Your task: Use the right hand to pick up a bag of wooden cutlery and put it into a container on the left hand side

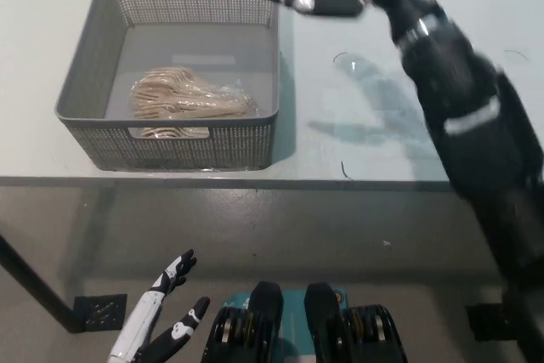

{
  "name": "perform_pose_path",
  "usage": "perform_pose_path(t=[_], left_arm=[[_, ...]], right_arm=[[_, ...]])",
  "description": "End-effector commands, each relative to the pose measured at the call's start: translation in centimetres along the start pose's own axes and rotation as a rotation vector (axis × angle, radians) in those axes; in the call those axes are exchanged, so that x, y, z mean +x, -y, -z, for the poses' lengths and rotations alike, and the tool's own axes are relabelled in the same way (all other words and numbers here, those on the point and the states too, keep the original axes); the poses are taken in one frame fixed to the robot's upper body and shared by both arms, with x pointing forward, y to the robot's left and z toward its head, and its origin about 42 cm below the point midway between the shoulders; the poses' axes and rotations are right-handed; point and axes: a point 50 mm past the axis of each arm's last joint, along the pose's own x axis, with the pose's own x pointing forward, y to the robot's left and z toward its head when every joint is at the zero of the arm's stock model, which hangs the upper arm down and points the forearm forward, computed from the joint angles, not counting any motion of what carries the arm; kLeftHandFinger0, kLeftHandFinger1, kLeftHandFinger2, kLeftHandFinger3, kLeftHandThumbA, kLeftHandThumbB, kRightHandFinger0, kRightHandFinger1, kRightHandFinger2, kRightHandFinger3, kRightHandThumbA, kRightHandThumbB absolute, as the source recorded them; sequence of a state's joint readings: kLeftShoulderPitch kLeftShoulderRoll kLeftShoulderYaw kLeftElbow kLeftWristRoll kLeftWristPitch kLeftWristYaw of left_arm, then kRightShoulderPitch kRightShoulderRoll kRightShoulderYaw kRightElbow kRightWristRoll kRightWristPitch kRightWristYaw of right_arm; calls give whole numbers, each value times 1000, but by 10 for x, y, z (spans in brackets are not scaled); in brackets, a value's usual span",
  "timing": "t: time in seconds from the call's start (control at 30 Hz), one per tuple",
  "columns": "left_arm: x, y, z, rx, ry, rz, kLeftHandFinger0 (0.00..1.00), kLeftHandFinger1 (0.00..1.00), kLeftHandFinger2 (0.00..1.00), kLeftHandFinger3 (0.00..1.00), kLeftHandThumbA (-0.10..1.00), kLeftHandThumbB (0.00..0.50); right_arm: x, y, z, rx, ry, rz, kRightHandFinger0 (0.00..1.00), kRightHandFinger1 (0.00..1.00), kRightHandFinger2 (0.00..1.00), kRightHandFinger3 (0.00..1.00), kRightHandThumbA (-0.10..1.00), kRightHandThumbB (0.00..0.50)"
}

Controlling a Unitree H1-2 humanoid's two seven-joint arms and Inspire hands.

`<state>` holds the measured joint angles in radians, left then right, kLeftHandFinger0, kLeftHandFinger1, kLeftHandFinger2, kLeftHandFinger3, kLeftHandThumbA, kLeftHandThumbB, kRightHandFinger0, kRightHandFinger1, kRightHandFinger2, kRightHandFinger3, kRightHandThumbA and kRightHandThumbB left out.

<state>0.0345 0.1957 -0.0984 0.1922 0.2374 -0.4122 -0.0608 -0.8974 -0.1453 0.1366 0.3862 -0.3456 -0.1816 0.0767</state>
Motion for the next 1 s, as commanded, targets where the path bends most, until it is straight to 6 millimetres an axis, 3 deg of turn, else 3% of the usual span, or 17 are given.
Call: perform_pose_path(t=[0.0,0.1,0.27,0.3,0.37,0.5,0.6,0.63,0.67,0.83,0.97], left_arm=[[3,-10,-4,29,41,-15,1000,1000,1000,1000,764,112],[4,-11,-3,32,39,-20,1000,1000,1000,1000,748,103],[9,-13,-3,14,41,-26,1000,1000,1000,1000,746,111],[9,-14,-4,24,42,-24,1000,1000,1000,1000,751,107],[10,-15,-4,24,35,-18,1000,1000,1000,1000,774,113],[9,-11,-2,13,49,-23,1000,1000,1000,1000,757,108],[13,-13,-3,11,60,-29,1000,1000,1000,1000,743,102],[16,-15,-4,12,62,-31,1000,1000,1000,1000,743,102],[17,-16,-5,7,56,-33,1000,1000,1000,1000,759,109],[28,-18,-8,8,69,-35,1000,1000,1000,1000,827,127],[27,-15,-7,-13,70,-33,1000,1000,1000,1000,790,87]], right_arm=[[-47,10,-17,239,79,184,1000,1000,1000,1000,1000,386],[-90,-1,-24,345,132,220,1000,1000,1000,1000,1000,344],[-147,-19,-25,389,128,256,1000,1000,1000,1000,1000,355],[-159,-28,-22,397,106,264,1000,1000,1000,1000,1000,342],[-182,-47,-18,452,46,265,1000,1000,1000,1000,1000,367],[-241,-100,9,528,-107,217,1000,1000,1000,1000,1000,313],[-279,-126,24,560,-201,189,1000,1000,1000,1000,1000,279],[-287,-130,27,562,-226,177,1000,1000,1000,1000,1000,278],[-295,-134,30,561,-257,177,1000,1000,1000,1000,1000,308],[-337,-143,46,587,-396,175,1000,1000,1000,1000,1000,320],[-369,-146,55,567,-494,159,1000,1000,1000,1000,1000,297]])
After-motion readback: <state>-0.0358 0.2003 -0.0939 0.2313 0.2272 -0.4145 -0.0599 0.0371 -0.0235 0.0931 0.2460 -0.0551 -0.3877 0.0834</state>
